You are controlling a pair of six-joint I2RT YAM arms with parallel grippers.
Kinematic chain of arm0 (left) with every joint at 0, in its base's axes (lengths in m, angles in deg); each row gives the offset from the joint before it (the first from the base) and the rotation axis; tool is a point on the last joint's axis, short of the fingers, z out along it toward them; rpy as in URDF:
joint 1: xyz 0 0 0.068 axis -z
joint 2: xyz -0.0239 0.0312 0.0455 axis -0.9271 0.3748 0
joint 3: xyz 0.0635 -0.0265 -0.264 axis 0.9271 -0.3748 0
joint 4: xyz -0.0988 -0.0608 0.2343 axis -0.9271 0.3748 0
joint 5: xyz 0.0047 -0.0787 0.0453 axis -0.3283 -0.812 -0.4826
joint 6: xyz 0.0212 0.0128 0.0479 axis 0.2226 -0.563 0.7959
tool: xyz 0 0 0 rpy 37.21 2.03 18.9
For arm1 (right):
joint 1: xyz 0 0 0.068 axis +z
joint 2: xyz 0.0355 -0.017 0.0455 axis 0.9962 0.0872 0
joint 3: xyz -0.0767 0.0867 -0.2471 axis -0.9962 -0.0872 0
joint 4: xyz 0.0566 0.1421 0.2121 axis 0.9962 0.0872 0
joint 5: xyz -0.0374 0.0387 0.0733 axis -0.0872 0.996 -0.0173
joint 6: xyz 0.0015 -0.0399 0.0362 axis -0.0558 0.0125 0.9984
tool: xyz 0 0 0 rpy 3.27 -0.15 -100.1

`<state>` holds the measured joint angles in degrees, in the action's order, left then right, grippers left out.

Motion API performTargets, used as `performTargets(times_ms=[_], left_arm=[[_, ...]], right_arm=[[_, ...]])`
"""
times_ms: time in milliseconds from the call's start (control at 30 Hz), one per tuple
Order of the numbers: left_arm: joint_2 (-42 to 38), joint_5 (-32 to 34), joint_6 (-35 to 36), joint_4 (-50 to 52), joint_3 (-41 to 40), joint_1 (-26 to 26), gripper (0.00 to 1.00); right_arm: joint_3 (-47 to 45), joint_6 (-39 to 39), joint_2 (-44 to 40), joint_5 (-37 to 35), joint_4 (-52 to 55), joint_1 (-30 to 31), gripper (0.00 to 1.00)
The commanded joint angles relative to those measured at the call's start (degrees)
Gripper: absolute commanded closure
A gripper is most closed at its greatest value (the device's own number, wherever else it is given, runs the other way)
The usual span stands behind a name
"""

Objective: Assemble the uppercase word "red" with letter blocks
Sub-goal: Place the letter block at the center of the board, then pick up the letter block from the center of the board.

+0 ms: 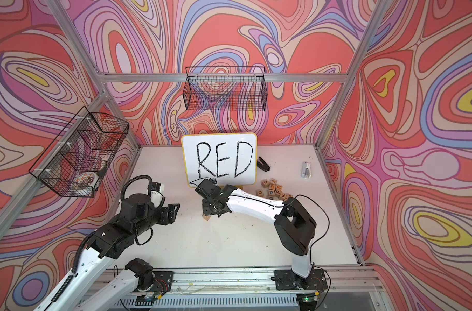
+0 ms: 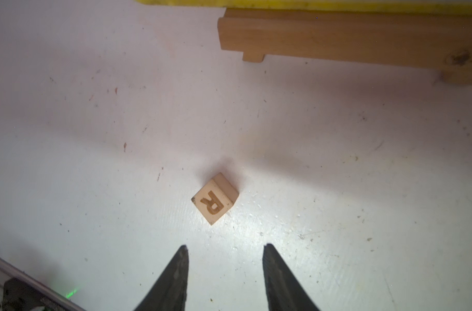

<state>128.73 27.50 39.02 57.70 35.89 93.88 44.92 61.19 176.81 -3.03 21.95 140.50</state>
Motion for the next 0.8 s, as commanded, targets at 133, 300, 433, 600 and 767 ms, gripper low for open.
performTargets(times_ms=[133,300,433,600,767], left_arm=[[-0.77,-0.28,-0.12,-0.17,-0.44,0.14,0.21],[-0.90,-0.16,-0.12,-0.17,-0.45,0.13,0.21],[-1.05,-0.17,-0.21,-0.08,-0.44,0.13,0.21],[-1.28,-0.11,-0.20,-0.17,-0.51,0.14,0.21],[-1.28,-0.30,-0.18,-0.26,-0.52,0.13,0.21]], right_arm=[[5.68,18.15,3.64,-8.69,6.27,1.13,0.51],[10.31,21.81,7.12,-8.58,11.47,1.18,0.48],[11.80,23.37,9.27,-7.79,12.57,1.18,0.48],[12.88,23.47,10.66,-6.45,12.48,1.18,0.47],[12.55,24.44,11.96,-4.03,10.82,1.12,0.46]])
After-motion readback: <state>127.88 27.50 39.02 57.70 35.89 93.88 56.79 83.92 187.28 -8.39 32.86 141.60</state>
